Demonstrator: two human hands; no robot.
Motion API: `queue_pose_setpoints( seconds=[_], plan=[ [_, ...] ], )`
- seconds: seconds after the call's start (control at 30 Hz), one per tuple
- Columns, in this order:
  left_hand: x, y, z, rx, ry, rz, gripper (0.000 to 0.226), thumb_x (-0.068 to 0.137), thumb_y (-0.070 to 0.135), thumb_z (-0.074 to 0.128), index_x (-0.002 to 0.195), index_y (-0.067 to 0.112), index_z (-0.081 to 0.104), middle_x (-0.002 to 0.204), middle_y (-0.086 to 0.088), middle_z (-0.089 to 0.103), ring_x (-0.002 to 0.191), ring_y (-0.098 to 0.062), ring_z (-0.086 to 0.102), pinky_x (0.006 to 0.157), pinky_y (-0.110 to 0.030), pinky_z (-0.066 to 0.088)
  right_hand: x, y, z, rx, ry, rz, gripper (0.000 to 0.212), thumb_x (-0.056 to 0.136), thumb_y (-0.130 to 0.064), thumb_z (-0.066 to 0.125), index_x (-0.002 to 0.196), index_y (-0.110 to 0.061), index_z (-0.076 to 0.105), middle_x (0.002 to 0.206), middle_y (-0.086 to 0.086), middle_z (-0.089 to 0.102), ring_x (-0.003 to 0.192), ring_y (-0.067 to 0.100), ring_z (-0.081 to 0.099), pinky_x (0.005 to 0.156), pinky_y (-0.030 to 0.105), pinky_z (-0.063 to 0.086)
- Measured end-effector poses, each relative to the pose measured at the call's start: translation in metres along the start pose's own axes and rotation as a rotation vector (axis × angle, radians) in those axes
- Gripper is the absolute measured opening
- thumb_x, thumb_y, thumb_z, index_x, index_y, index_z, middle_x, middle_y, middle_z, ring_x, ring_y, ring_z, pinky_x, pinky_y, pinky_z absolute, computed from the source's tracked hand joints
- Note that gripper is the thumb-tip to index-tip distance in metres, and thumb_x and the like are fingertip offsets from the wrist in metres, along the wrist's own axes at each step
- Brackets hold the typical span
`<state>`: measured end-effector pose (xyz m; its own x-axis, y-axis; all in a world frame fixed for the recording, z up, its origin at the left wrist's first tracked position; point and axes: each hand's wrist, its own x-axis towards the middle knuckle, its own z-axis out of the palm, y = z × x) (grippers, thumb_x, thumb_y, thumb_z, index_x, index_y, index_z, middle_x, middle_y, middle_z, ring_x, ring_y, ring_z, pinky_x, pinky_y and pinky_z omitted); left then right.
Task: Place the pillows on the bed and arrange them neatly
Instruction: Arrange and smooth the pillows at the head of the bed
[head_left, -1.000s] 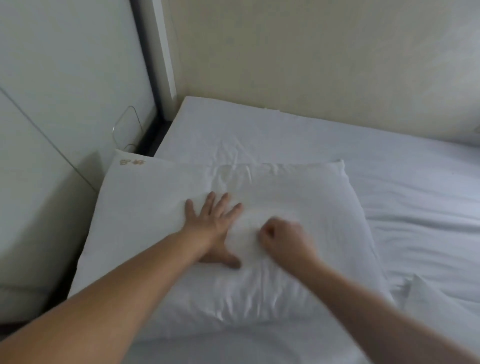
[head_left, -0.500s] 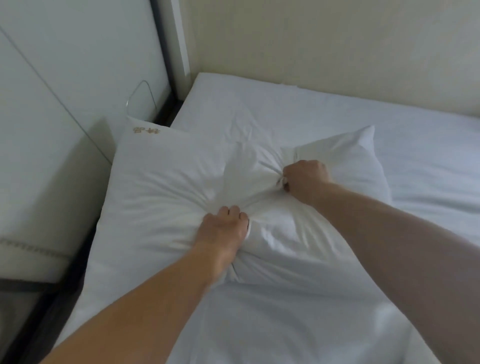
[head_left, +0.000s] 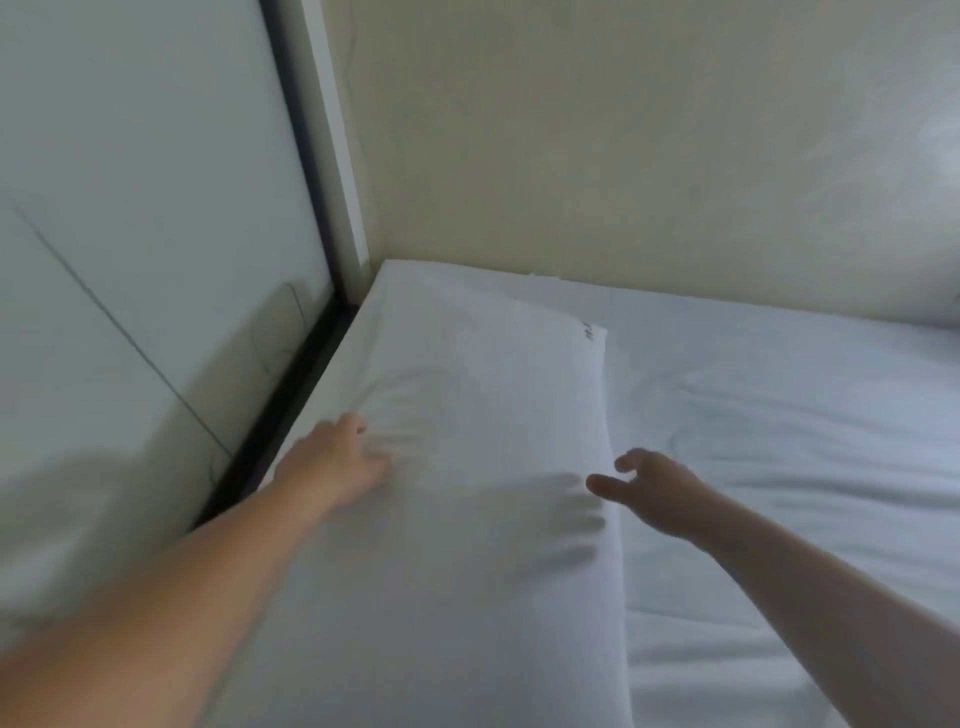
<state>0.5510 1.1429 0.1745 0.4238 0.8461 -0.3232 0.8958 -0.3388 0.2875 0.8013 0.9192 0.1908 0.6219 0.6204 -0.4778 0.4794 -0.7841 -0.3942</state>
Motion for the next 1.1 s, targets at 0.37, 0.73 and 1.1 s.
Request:
queue_pose_setpoints(
  seconds=[0.37, 0.73, 1.1],
  plan=[
    [-0.012, -0.031, 0.058, -0.98, -0.074, -0.433, 0.059, 0.052, 0.021, 0.094, 0.1, 0.003, 0.064, 0.095, -0.017, 0.07, 0.079, -0.029, 0.068, 0.071, -0.034, 0.055, -0.001, 0.007, 0.108, 0.951, 0.106, 0.27, 0.032, 0.073, -0.022, 0.081, 0.1, -0.009, 0.07, 0.084, 0.008, 0.076, 0.077, 0.026, 0.072, 0.065, 0.03, 0.054],
    [0.053, 0.025, -0.064, -0.944, 0.339, -0.036, 0.032, 0.078, 0.025, 0.075, 0.106, 0.013, 0.065, 0.102, -0.003, 0.066, 0.094, -0.023, 0.061, 0.086, -0.032, 0.048, 0.043, -0.065, -0.013, 0.783, 0.471, 0.029, 0.045, 0.083, -0.031, 0.069, 0.122, -0.011, 0.058, 0.107, 0.009, 0.064, 0.096, 0.028, 0.061, 0.085, 0.034, 0.046],
    [-0.013, -0.077, 0.052, -0.73, -0.278, -0.371, 0.113, 0.064, 0.065, 0.075, 0.149, 0.009, 0.026, 0.149, -0.016, 0.042, 0.128, -0.037, 0.049, 0.104, -0.044, 0.042, 0.017, -0.001, 0.1, 0.816, -0.179, 0.463, 0.101, 0.059, -0.083, 0.062, 0.128, -0.01, 0.051, 0.117, 0.007, 0.061, 0.103, 0.031, 0.059, 0.096, 0.049, 0.045]
  ],
)
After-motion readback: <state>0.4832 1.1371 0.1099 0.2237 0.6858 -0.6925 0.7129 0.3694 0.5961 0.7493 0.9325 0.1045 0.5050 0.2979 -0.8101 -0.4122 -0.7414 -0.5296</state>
